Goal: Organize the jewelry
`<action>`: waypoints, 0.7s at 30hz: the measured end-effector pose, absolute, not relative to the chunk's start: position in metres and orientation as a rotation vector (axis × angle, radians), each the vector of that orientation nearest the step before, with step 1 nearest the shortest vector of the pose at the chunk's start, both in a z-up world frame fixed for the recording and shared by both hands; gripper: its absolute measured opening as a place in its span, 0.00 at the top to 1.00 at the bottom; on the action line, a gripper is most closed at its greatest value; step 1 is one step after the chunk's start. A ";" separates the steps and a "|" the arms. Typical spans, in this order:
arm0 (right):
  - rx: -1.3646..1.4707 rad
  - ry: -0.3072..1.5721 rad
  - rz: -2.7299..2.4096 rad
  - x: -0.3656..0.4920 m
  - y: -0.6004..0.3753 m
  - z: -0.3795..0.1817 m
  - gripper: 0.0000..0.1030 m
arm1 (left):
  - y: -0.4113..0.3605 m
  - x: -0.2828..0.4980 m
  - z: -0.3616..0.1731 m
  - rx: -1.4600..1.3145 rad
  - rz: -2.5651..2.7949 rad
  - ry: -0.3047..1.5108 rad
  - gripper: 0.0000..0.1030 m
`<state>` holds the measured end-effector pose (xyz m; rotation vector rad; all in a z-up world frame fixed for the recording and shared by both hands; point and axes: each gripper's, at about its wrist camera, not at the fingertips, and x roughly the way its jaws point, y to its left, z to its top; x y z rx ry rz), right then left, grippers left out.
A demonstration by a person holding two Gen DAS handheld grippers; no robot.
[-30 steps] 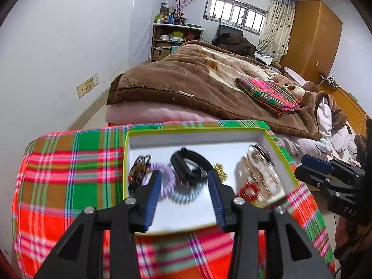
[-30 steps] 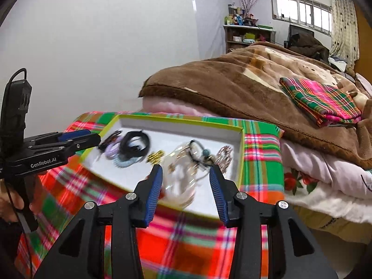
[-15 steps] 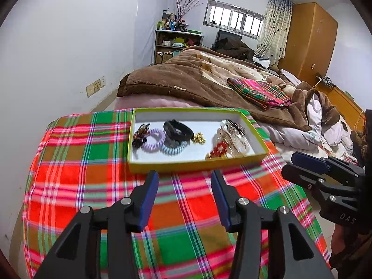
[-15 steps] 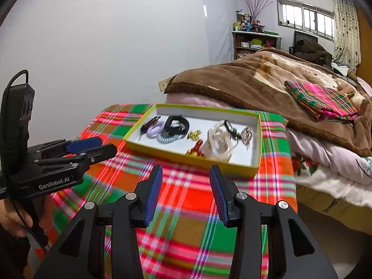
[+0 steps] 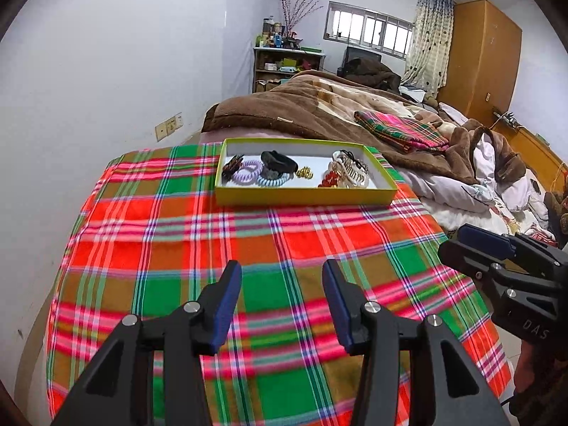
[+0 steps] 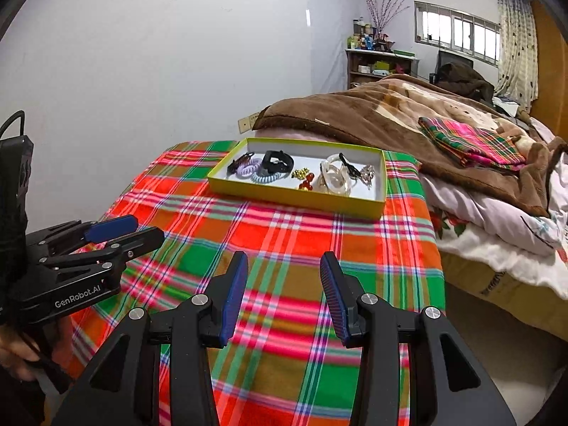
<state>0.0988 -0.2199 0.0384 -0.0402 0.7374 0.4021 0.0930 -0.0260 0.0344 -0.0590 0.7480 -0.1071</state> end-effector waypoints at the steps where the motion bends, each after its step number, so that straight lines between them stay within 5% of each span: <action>1: -0.039 0.738 0.401 0.096 -0.221 0.038 0.58 | -0.026 0.089 0.033 -0.061 -0.102 0.747 0.52; 21: -0.061 0.798 0.364 0.092 -0.221 0.014 0.58 | -0.026 0.070 0.019 -0.057 -0.061 0.762 0.52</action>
